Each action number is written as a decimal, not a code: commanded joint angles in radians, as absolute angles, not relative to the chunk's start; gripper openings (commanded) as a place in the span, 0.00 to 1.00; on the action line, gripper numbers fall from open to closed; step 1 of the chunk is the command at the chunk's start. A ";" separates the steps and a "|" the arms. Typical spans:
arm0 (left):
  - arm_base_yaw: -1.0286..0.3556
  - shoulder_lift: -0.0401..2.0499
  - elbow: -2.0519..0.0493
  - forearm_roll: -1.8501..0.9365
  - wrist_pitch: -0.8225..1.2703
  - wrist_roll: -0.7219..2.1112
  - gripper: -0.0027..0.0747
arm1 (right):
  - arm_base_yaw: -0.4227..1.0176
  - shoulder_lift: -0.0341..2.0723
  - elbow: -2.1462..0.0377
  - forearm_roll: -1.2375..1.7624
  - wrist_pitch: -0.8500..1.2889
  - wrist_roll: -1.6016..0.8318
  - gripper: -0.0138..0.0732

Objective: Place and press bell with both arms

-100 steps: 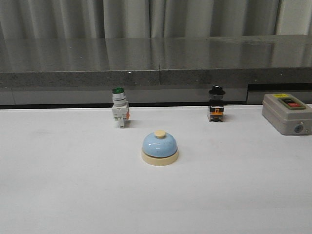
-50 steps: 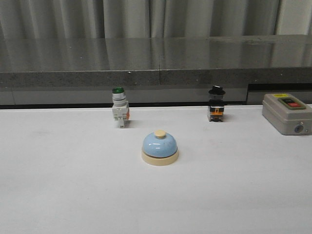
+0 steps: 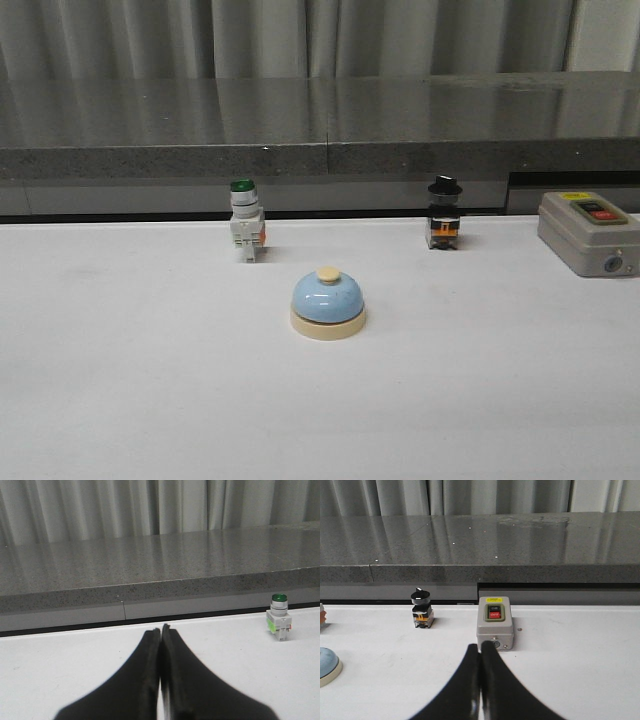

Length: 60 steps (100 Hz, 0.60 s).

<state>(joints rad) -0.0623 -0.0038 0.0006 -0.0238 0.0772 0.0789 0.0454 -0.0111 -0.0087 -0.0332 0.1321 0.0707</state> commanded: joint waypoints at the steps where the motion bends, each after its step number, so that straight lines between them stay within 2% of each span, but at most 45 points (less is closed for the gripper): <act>1: -0.062 -0.033 0.044 -0.026 -0.013 0.073 0.01 | 0.038 -0.033 -0.013 -0.043 0.017 0.073 0.09; 60: -0.062 -0.033 0.044 -0.026 -0.013 0.073 0.01 | 0.038 -0.033 0.012 -0.043 -0.015 0.073 0.09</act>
